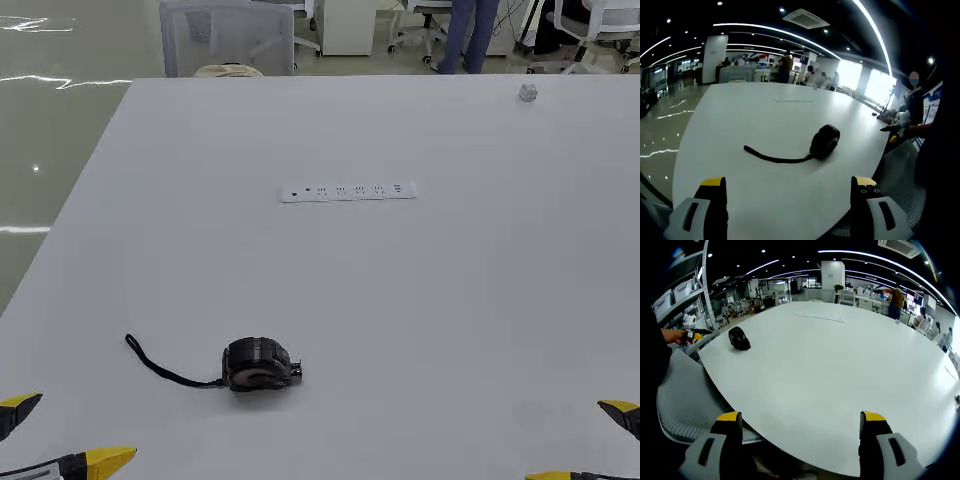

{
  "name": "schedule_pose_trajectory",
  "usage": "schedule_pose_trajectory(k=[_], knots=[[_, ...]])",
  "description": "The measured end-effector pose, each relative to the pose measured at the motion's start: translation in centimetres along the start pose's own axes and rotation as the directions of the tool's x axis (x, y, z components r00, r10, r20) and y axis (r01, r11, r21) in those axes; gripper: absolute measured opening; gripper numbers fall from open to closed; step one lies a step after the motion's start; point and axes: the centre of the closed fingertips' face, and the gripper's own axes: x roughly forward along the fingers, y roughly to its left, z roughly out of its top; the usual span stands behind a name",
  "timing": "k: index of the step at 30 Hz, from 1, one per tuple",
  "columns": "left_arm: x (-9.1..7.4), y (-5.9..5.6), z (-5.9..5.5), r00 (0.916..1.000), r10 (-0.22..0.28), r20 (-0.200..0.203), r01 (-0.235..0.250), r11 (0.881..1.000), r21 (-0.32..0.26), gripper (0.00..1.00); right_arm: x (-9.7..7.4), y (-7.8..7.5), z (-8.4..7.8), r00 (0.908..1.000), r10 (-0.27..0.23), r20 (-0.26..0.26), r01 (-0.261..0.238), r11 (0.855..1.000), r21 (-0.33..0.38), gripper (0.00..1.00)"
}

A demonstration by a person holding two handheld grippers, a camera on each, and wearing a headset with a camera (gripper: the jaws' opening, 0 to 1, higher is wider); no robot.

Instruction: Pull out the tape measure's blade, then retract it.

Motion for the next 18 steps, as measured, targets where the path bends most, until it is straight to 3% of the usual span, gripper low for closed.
schedule_pose_trajectory(k=[18], knots=[[0.02, -0.06, 0.25, 1.0, -0.001, 0.001, 0.001, 1.0, 0.007, 1.0, -0.05, -0.01, 0.03, 1.0, -0.001, -0.003, 0.001, 1.0, -0.003, 1.0]])
